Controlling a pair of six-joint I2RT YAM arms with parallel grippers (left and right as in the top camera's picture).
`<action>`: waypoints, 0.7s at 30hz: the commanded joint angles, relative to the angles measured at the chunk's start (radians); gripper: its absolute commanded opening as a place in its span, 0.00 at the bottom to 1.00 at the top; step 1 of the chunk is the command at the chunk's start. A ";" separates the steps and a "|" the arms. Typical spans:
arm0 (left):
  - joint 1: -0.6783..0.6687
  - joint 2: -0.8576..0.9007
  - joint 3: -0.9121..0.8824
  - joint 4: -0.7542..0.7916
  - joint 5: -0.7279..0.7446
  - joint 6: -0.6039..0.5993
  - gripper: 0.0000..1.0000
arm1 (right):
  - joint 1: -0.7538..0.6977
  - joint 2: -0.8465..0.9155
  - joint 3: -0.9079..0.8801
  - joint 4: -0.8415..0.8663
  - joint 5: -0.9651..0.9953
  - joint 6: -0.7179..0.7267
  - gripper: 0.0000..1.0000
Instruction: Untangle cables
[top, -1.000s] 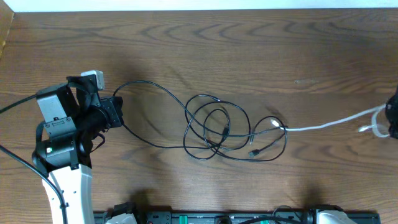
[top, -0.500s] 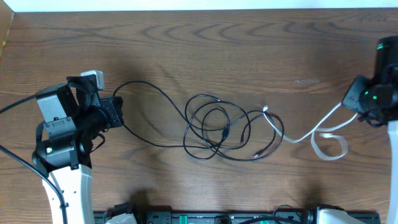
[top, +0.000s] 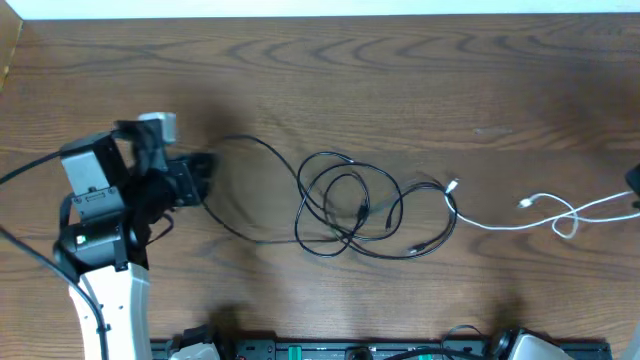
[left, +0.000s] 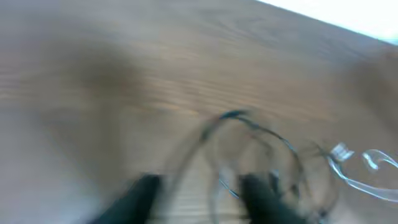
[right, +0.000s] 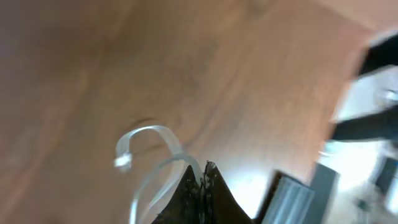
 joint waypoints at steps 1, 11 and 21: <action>-0.134 0.055 0.013 -0.018 0.382 0.230 0.82 | -0.026 -0.031 -0.002 0.079 -0.334 -0.266 0.01; -0.576 0.234 0.013 -0.116 -0.014 0.392 0.83 | -0.003 -0.031 -0.002 0.085 -0.497 -0.431 0.01; -0.799 0.446 0.013 0.046 -0.166 0.538 0.80 | -0.003 -0.031 -0.002 0.071 -0.499 -0.432 0.01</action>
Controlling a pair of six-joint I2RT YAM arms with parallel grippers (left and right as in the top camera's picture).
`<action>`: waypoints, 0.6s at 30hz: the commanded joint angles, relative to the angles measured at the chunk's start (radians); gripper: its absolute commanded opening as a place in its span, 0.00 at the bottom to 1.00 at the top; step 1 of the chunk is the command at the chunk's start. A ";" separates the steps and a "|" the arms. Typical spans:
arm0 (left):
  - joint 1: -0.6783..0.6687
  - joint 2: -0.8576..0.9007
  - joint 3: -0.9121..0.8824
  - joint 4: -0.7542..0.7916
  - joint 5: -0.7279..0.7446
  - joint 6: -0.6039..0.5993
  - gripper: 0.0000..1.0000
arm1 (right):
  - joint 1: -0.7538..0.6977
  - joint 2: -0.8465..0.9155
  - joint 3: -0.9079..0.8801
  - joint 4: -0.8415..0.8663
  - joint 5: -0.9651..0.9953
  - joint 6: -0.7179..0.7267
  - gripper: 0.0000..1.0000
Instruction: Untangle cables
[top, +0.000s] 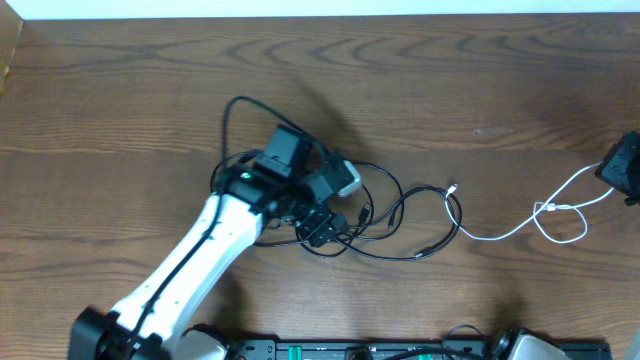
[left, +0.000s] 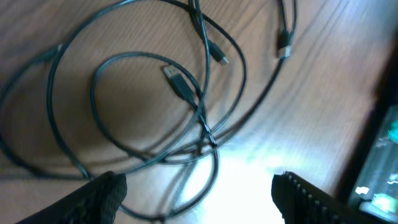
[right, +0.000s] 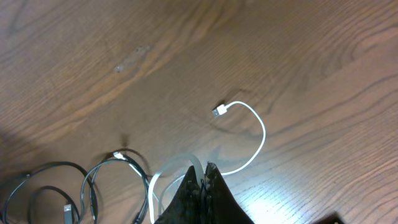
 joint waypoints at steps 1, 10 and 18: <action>-0.037 0.073 0.013 0.047 -0.058 0.087 0.80 | 0.015 -0.010 -0.002 -0.005 -0.015 -0.023 0.01; -0.161 0.240 0.013 0.206 -0.042 0.069 0.68 | 0.015 -0.010 -0.002 -0.008 -0.037 -0.027 0.01; -0.240 0.254 0.013 0.532 -0.051 -0.208 0.63 | 0.015 -0.010 -0.002 -0.016 -0.052 -0.031 0.01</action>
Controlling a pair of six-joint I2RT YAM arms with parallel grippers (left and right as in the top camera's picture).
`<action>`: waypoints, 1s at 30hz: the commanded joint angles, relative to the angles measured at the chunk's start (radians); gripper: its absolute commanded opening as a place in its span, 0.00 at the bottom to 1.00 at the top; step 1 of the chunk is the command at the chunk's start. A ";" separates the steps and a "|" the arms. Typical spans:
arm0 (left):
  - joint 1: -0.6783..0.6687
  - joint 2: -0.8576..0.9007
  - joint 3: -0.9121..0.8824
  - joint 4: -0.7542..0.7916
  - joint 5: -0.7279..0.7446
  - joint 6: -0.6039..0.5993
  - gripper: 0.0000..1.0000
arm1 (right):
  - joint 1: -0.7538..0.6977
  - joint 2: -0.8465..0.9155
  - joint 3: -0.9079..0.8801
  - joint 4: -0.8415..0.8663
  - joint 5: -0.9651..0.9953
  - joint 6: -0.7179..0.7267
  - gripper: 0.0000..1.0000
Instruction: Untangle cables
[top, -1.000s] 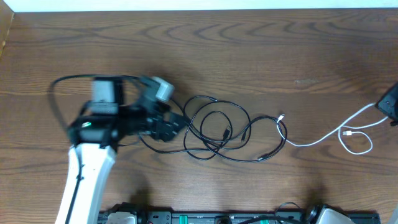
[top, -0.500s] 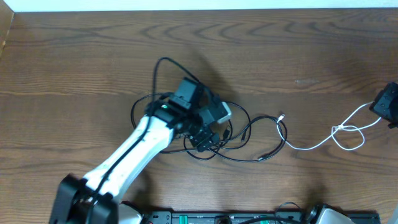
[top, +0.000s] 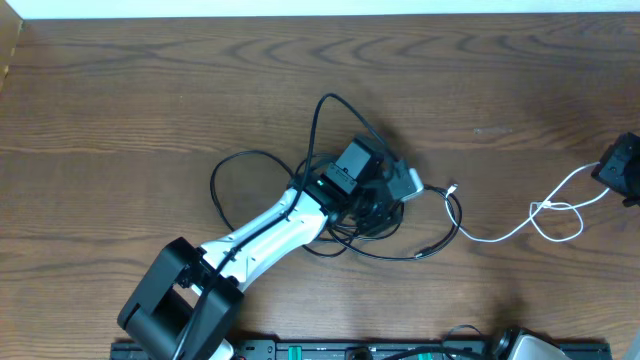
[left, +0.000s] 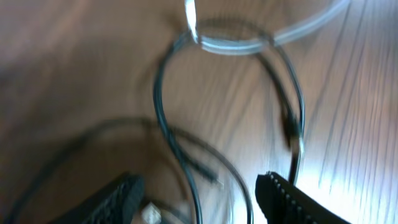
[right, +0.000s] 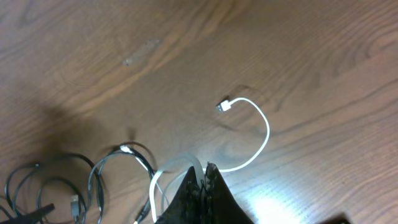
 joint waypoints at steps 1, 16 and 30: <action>-0.018 0.015 0.012 0.076 -0.006 -0.146 0.63 | 0.015 -0.010 -0.001 -0.004 -0.013 -0.016 0.01; -0.047 0.242 0.013 0.209 -0.002 -0.179 0.52 | 0.015 -0.010 -0.001 -0.011 -0.077 -0.052 0.01; -0.066 0.244 0.013 0.136 -0.145 -0.179 0.08 | 0.015 -0.010 -0.001 -0.025 -0.077 -0.059 0.01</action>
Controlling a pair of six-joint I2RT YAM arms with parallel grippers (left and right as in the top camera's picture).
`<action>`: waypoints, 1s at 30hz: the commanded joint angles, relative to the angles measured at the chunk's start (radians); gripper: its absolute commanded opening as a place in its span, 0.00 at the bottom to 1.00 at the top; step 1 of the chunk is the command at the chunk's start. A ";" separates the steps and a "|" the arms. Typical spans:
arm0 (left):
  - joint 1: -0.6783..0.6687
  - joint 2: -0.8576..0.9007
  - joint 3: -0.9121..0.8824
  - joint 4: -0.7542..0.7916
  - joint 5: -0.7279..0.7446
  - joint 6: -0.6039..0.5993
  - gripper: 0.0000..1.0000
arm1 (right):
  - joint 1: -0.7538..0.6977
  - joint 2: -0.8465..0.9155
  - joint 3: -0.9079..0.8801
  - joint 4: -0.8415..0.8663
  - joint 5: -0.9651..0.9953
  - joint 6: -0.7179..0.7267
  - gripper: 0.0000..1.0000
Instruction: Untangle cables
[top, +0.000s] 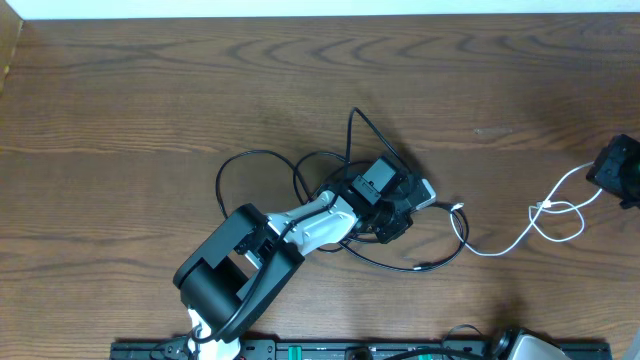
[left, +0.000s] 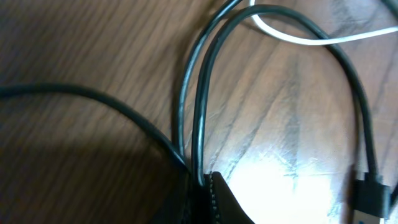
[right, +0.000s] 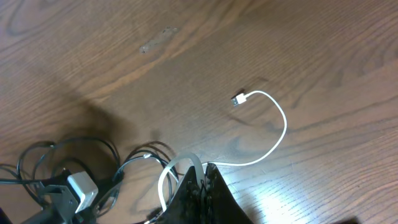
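Note:
A black cable (top: 250, 154) lies in tangled loops at the middle of the table. My left gripper (top: 392, 224) is at the right side of the tangle. In the left wrist view it (left: 202, 182) is shut on two strands of the black cable (left: 198, 112). A white cable (top: 570, 182) runs from the tangle to the right edge, where my right gripper (top: 620, 172) holds it. The right wrist view shows that gripper (right: 202, 173) shut on the white cable (right: 283, 134), with a free plug (right: 238, 99) lying on the wood.
The table is dark wood (top: 120, 90). A black rail with green parts (top: 330, 350) runs along the front edge. My left arm's white link (top: 310, 222) stretches low across the tangle from the front left.
My left gripper was open over the tangle near the white cable's end; now it is shut on black strands, slightly further right. The right gripper still holds the white cable, barely moved.
My left arm first stood at the far left by the black cable's left end, while the right gripper held the white cable at the right edge. Then the left gripper was open over the coil, later further right, and now it grips black strands.

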 joint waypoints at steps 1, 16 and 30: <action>0.018 -0.014 0.003 -0.048 -0.124 -0.001 0.07 | 0.015 -0.010 -0.001 -0.003 -0.007 -0.017 0.01; 0.330 -0.708 0.003 -0.173 -0.317 0.003 0.07 | 0.015 -0.010 -0.001 0.001 -0.006 -0.017 0.01; 0.567 -0.803 0.003 -0.406 -0.330 0.002 0.07 | 0.015 -0.010 -0.001 0.003 -0.002 -0.018 0.01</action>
